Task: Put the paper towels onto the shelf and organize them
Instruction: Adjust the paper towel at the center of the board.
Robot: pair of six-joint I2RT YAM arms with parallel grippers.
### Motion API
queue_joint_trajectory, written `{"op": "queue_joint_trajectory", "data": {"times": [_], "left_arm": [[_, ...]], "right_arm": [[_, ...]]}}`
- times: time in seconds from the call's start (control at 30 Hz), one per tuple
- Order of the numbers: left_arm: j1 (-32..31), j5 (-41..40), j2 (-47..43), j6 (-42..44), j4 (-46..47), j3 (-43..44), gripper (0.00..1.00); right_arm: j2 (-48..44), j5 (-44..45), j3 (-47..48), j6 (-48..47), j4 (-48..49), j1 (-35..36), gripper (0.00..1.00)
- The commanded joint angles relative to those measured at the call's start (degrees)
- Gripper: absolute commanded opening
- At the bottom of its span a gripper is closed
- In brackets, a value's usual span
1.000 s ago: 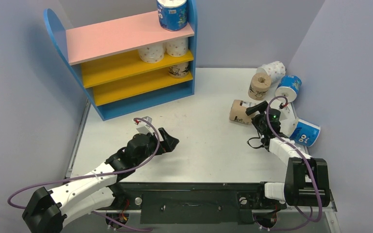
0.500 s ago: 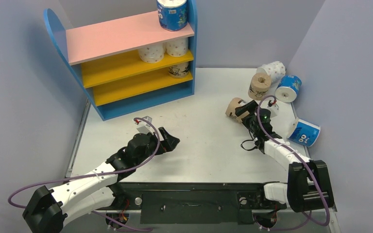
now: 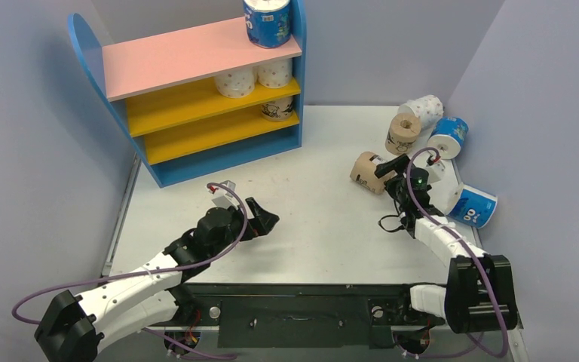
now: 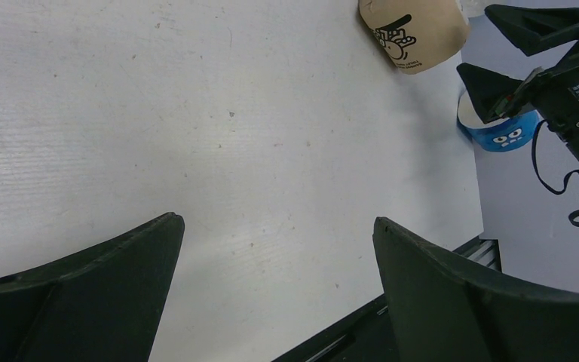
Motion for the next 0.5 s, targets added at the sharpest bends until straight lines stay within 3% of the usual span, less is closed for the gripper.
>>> {"op": "queue_joint_trajectory", "data": {"times": [0.0,0.47], "left_arm": [[-0.2,0.2,-2.7,-0.1,0.3,0.6,0.96],[-0.2,-2.1,-6.5,-0.6,-1.4,-1.5,0.96]], "right_arm": [[3.8,-1.1,3.1,-0.4,3.5,-0.8,0.89],[15.1,-3.0,5.9,-0.6,11.9,-1.4,0.85]]}}
